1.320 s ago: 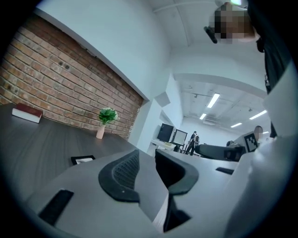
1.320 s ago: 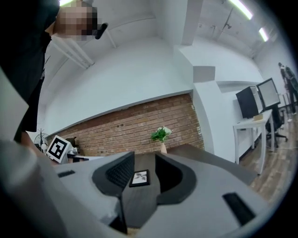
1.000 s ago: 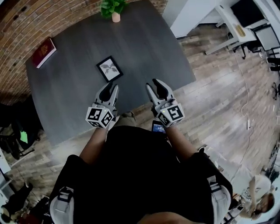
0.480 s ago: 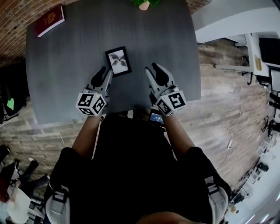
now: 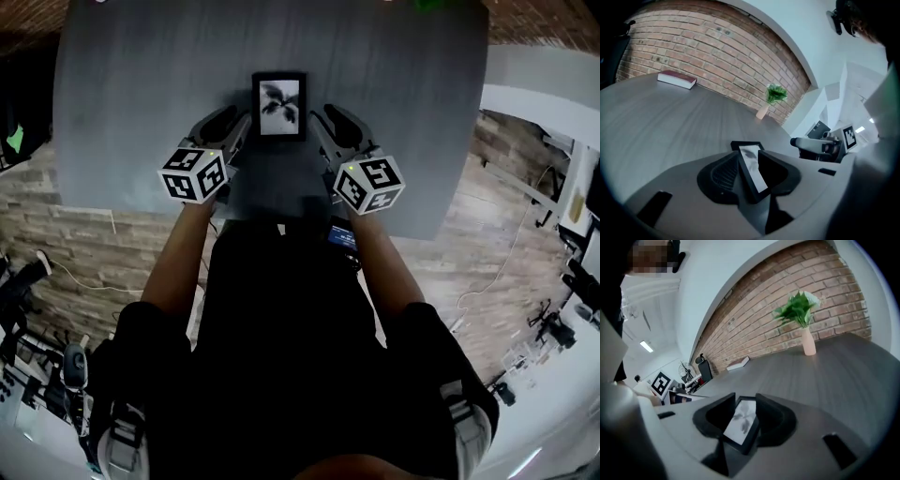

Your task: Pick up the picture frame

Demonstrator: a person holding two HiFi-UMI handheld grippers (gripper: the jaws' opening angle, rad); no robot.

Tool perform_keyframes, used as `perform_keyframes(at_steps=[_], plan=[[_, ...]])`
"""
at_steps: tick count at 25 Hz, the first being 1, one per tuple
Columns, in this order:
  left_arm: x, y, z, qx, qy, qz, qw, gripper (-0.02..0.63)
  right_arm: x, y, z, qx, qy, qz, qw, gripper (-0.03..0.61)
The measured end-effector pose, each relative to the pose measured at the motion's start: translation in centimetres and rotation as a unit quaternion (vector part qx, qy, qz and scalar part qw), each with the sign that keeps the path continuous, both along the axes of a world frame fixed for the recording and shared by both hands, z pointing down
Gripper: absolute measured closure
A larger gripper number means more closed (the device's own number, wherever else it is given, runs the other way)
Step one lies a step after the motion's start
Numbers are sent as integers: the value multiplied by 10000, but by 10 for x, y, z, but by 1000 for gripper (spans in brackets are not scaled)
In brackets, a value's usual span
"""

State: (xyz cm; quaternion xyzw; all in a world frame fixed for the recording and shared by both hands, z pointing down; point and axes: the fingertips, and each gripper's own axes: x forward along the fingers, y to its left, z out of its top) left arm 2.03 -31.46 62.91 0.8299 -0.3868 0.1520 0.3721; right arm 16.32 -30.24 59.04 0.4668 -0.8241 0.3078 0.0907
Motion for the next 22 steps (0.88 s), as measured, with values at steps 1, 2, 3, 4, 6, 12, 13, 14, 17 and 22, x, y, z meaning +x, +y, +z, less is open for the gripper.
perform_keyframes(at_steps=[1, 2, 3, 4, 6, 12, 13, 14, 17, 22], plan=[[0, -4, 8, -93, -47, -13, 9999, 500, -3, -4, 11, -143, 12, -34, 9999, 443], [1, -7, 15, -185, -79, -5, 9998, 498, -5, -7, 22, -275, 31, -53, 9996, 443], [3, -9, 21, -286, -88, 25, 9995, 495, -7, -9, 32, -402, 57, -67, 9992, 442], [6, -10, 27, -395, -80, 68, 9992, 494, -10, -9, 41, -530, 81, -88, 9985, 442], [10, -9, 38, -599, -78, 160, 9980, 492, -17, -10, 57, -767, 127, -152, 9969, 443], [13, -3, 58, -934, -550, 243, 9938, 491, -28, -12, 84, -1237, 497, -340, 9905, 443], [13, -3, 60, -955, -622, 256, 9932, 491, -27, -13, 86, -1301, 529, -338, 9895, 443], [13, -3, 61, -965, -685, 273, 9926, 491, -26, -13, 88, -1356, 552, -330, 9887, 442], [13, 0, 62, -976, -792, 286, 9917, 491, -26, -12, 92, -1435, 649, -367, 9868, 443], [23, -1, 63, -1046, -905, 357, 9897, 494, -28, -12, 97, -1560, 845, -628, 9821, 443]])
